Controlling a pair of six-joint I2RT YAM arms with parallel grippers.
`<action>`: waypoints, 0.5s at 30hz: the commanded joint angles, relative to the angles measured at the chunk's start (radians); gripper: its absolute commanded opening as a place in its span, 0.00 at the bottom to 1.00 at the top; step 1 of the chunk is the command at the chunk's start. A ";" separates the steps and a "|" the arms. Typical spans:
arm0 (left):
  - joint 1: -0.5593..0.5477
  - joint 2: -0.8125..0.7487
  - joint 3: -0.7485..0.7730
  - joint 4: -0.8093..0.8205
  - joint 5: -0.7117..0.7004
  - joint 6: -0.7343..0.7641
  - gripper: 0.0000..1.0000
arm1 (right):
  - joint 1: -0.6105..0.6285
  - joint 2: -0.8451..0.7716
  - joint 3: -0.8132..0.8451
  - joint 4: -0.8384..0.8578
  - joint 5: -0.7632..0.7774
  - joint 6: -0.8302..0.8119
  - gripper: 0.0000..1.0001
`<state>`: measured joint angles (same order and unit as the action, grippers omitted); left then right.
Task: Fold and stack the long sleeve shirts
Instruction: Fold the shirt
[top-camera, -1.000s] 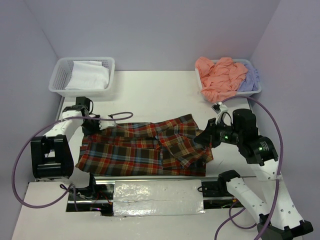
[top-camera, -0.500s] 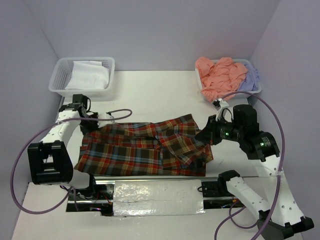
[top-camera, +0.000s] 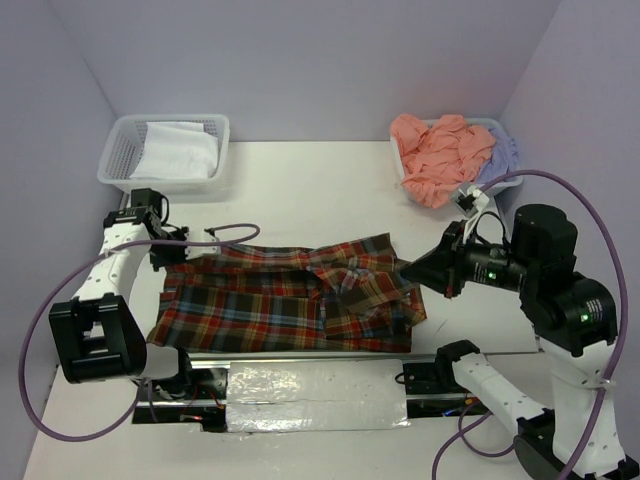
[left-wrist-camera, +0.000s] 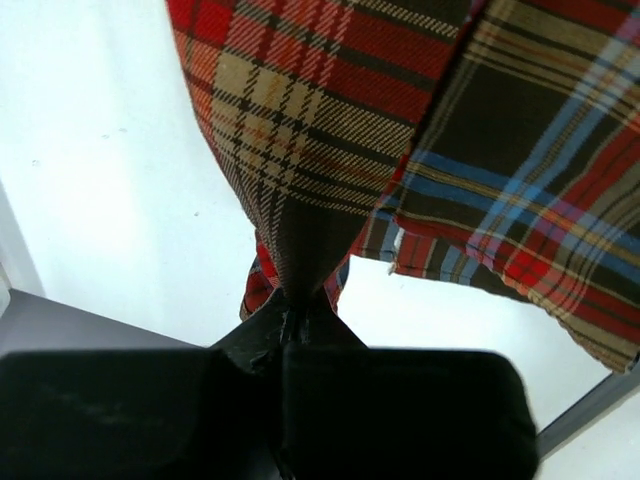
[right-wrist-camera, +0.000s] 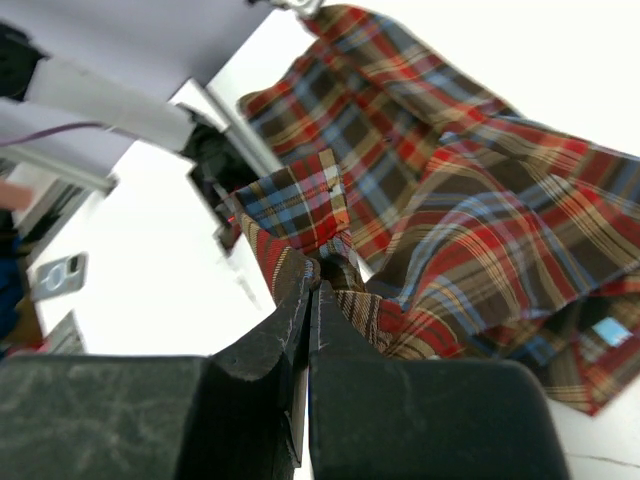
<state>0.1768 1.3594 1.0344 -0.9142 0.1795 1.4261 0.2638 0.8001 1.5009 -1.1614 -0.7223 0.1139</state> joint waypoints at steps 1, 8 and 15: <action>0.000 -0.029 0.000 -0.087 -0.008 0.124 0.00 | -0.003 0.005 0.012 -0.026 -0.107 -0.006 0.00; -0.057 -0.062 -0.155 -0.054 -0.144 0.194 0.61 | -0.003 -0.004 -0.215 0.060 -0.076 0.027 0.00; -0.054 -0.036 -0.090 -0.081 -0.209 0.159 0.93 | -0.001 0.010 -0.361 0.204 -0.002 0.049 0.00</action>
<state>0.1223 1.3243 0.8726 -0.9733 0.0124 1.5906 0.2638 0.8032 1.1595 -1.0817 -0.7444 0.1452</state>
